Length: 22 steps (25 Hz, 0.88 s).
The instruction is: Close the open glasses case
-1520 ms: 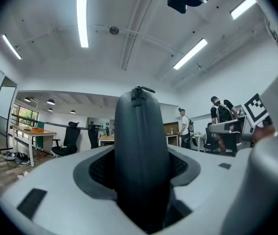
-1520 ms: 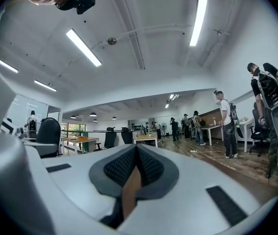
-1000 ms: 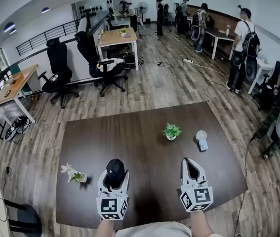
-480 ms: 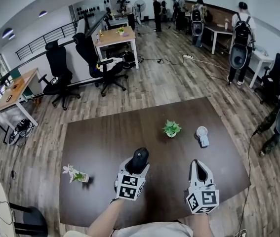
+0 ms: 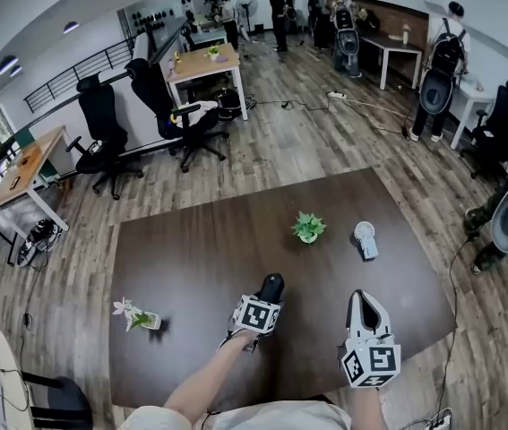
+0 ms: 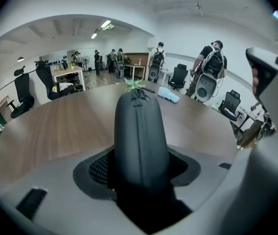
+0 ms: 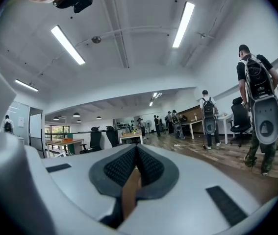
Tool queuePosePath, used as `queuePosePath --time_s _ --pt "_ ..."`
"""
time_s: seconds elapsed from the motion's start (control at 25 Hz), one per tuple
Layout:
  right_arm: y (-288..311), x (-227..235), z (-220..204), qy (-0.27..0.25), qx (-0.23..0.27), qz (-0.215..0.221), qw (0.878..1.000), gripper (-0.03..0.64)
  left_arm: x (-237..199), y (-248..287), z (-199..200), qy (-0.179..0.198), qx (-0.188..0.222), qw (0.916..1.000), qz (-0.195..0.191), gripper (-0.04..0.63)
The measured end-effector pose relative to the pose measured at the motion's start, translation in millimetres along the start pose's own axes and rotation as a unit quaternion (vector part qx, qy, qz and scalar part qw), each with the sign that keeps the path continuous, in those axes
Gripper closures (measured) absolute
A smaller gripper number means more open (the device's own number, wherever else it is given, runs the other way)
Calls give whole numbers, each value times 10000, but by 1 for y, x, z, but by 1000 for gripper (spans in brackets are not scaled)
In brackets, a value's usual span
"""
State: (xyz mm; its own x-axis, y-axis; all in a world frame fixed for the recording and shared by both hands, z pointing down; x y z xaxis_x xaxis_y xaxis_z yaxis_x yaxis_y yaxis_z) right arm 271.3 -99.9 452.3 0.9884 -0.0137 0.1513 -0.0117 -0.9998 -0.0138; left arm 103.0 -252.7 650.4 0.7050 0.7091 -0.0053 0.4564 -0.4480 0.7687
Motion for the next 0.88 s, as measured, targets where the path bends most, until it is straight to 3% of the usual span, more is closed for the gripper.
queuePosePath --time_s 0.16,0.4,0.52,0.68,0.8,0.88 --pt "-3 2 -3 41 -29 -31 10000 617 2 24 -21 72 -415 9991 14 324" --pt "-1 3 -8 75 -98 -39 9999 617 2 36 -32 -432 -865 9953 6 318" --pt "4 2 -10 60 -109 -8 9999 617 -3 41 -29 -350 -873 9954 160 316" --pt "7 -2 -9 39 -121 31 9999 617 28 44 -29 -776 -784 9915 -686 318" --pt "7 -2 -7 42 -117 41 9999 617 4 43 -31 -450 -829 9955 -88 316" --pt "8 -2 -5 24 -101 63 9999 617 0 39 -32 -410 -852 9955 -38 316"
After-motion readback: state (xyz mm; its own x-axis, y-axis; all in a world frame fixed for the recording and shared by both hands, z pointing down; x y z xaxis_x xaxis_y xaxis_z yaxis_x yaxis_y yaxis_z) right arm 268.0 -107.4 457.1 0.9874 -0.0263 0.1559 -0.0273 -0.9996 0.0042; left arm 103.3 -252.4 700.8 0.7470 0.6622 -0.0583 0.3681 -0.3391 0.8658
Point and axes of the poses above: the fingertips, and each gripper's own axes: y forward along the fingers, x to its right, z out of its top, the point moved 3 cm from there along -y, backward along the fingers, and after that the axes turned 7 degrees about z, right-handed, at the moved point
